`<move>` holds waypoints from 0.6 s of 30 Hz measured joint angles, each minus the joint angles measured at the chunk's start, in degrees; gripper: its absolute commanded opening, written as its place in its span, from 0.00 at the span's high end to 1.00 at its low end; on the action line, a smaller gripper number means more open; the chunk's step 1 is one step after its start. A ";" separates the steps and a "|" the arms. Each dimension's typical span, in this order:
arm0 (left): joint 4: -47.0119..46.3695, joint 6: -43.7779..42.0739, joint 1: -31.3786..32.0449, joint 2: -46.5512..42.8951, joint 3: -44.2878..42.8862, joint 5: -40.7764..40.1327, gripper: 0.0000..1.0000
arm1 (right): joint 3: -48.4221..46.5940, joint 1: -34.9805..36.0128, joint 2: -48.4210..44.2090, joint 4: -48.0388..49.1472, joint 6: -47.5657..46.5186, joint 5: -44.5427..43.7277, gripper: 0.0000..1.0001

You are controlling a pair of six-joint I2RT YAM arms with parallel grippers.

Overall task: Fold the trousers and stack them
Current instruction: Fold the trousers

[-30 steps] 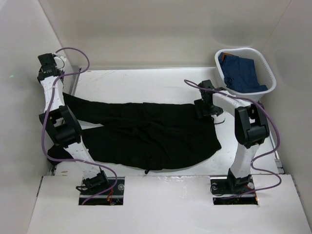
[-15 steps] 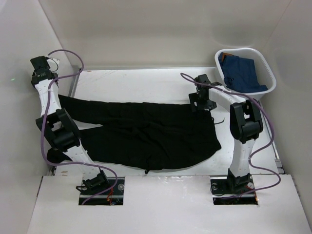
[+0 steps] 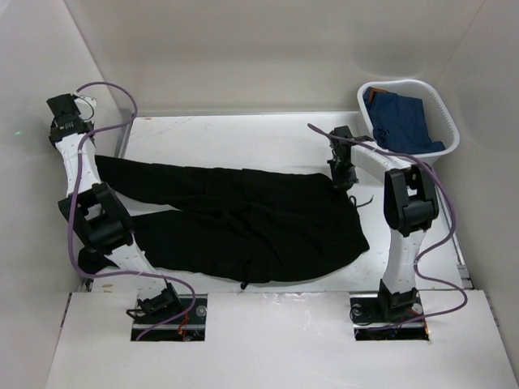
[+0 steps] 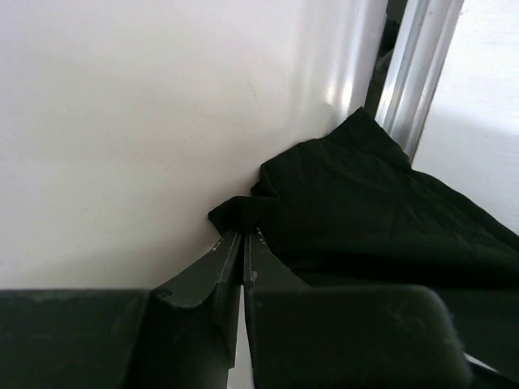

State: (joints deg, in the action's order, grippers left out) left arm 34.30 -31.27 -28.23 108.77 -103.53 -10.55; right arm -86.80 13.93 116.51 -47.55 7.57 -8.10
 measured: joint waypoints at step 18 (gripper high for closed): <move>-0.15 1.38 8.68 8.92 -22.62 2.64 0.97 | 13.42 -10.56 -31.54 28.72 9.25 -11.54 1.00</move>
State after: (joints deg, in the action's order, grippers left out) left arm 34.15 -29.89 -19.55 117.69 -126.15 -7.90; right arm -73.38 3.38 84.97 -18.83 16.82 -19.64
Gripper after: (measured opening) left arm 0.031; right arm 0.046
